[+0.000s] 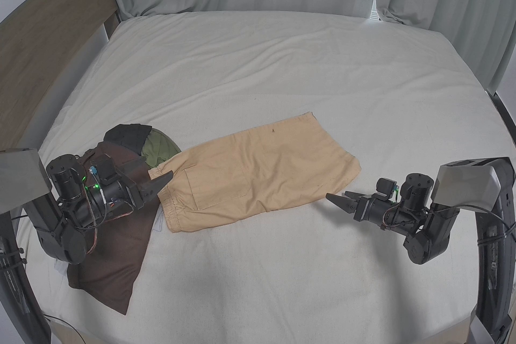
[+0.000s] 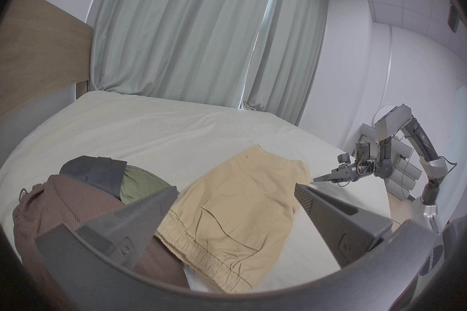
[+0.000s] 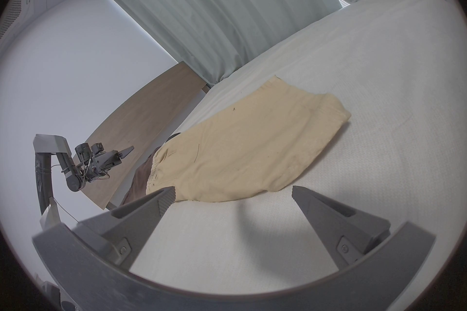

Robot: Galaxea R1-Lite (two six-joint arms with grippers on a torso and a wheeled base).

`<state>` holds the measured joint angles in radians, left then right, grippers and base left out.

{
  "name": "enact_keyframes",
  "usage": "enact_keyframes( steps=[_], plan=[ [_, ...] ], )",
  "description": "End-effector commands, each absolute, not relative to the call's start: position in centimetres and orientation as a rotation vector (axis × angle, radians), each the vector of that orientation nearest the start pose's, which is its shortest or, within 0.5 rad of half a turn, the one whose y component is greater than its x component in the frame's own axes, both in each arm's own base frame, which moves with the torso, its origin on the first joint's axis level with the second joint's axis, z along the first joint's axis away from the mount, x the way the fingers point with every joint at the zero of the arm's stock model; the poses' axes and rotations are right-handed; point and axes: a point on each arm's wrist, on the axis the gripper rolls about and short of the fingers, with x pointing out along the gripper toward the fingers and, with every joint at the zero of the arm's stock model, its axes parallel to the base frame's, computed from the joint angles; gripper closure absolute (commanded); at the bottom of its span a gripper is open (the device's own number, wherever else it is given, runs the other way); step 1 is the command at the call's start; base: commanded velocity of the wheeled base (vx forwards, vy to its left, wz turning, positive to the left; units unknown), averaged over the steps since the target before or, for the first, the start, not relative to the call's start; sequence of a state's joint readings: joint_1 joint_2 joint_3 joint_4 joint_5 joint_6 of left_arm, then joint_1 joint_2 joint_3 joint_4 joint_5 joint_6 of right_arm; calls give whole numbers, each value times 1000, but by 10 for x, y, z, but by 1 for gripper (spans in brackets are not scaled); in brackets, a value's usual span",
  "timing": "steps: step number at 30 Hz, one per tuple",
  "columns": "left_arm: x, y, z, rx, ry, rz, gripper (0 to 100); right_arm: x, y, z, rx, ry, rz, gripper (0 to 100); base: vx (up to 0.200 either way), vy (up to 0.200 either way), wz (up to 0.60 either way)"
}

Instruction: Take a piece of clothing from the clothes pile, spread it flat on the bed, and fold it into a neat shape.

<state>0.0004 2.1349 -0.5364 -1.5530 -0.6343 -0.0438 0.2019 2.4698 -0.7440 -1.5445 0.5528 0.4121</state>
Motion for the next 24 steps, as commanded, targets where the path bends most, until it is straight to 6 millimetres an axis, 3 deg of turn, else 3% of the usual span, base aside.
enact_keyframes(
  steps=[1,15,24],
  plan=[
    [329,-14,72,-54,59,-636,0,370,88,-21,425,347,704,0,0,0,0],
    [331,-13,72,-51,51,-634,0,389,103,-46,424,337,704,0,0,0,0],
    [332,-13,73,-51,50,-634,0,396,135,-71,452,345,683,0,0,0,0]
  ],
)
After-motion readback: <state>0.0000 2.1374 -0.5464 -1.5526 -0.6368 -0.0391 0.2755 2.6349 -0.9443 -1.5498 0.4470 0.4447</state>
